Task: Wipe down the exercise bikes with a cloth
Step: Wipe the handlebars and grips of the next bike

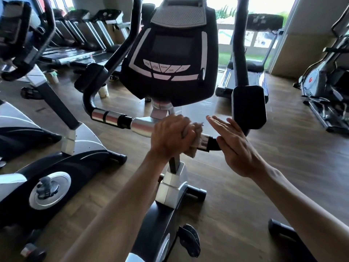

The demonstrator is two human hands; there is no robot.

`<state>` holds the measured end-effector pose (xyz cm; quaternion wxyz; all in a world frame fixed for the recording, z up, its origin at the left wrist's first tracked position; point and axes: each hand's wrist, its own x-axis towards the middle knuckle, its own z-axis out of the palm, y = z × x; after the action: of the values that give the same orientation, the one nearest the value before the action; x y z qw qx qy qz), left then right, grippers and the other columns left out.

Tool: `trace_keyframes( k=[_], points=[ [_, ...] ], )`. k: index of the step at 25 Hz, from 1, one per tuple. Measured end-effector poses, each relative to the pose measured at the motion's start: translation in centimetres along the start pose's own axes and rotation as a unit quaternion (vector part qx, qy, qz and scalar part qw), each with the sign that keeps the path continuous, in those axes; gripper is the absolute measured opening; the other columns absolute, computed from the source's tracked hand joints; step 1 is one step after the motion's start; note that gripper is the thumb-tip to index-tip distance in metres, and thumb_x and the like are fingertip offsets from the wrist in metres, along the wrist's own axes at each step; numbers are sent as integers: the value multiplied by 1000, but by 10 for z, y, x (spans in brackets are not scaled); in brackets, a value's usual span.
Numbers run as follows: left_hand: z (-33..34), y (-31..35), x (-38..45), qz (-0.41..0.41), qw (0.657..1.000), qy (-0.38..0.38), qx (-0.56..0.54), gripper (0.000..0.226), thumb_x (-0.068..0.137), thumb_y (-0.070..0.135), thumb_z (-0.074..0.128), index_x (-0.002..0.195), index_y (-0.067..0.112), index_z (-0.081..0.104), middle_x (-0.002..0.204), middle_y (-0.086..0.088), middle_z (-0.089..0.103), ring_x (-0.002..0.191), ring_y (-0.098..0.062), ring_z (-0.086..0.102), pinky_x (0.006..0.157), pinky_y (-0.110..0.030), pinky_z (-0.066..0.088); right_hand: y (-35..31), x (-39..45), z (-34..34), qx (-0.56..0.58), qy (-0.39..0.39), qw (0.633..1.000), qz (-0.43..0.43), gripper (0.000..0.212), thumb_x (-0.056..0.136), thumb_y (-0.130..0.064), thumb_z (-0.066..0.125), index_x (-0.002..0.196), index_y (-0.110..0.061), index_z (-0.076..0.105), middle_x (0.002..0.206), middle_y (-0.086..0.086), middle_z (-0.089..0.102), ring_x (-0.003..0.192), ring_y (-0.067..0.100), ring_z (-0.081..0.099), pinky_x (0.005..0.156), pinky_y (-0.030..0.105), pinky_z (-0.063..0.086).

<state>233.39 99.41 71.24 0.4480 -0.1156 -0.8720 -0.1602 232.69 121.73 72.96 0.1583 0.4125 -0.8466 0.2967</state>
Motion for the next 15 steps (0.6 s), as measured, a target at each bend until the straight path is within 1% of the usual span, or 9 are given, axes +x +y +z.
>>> trace_keyframes(
  k=[2,4,6,8,10,12,14,15],
  points=[
    [7,18,-6,-81,995,58,15,29,93,32,50,73,15,63,72,-2,64,72,-22,57,65,-36,45,-3,0,0,10,-3,1000,14,55,101,-12,36,155,-9,38,160,6,38,152,5,23,126,25,5],
    [19,46,-10,-101,991,90,16,33,97,33,50,70,16,61,70,-1,62,73,-24,58,75,-40,45,-4,0,-4,27,2,1000,12,54,101,-13,36,154,-9,39,160,5,39,152,5,23,127,29,8],
    [26,63,-12,-72,993,93,18,38,100,39,51,71,18,62,70,1,63,72,-22,59,78,-41,45,-5,1,-9,63,5,998,-2,54,101,-9,36,155,-7,36,161,5,36,153,9,22,127,32,10],
    [24,63,-11,-14,996,90,13,38,100,40,52,73,17,64,71,1,64,70,-19,58,76,-38,45,-6,-2,-10,84,18,996,-22,55,101,-5,36,156,-4,32,163,7,31,155,15,19,128,36,12],
    [20,52,-9,41,998,57,-2,37,101,39,54,76,14,65,73,-1,65,70,-19,59,72,-39,47,-7,-7,-7,75,42,996,-35,52,102,-5,38,154,0,35,163,9,32,155,19,20,127,39,19],
    [13,39,-3,42,998,33,-29,38,102,38,53,77,12,63,72,-3,64,67,-20,58,69,-42,49,-7,-15,-3,53,66,996,-37,48,103,-10,42,149,1,42,161,11,35,154,21,23,125,38,26],
    [1,27,1,13,997,51,-50,38,102,34,52,73,11,60,67,-4,61,64,-21,56,68,-44,49,-14,-20,-1,60,96,993,-33,46,102,-12,43,147,-1,45,159,12,40,152,22,29,123,37,29],
    [-7,24,0,6,997,64,-49,38,103,33,51,73,11,59,67,-4,60,64,-21,55,69,-44,49,-21,-21,2,77,118,990,-20,46,101,-12,42,146,-2,47,155,12,45,149,23,36,121,37,33]
  ],
)
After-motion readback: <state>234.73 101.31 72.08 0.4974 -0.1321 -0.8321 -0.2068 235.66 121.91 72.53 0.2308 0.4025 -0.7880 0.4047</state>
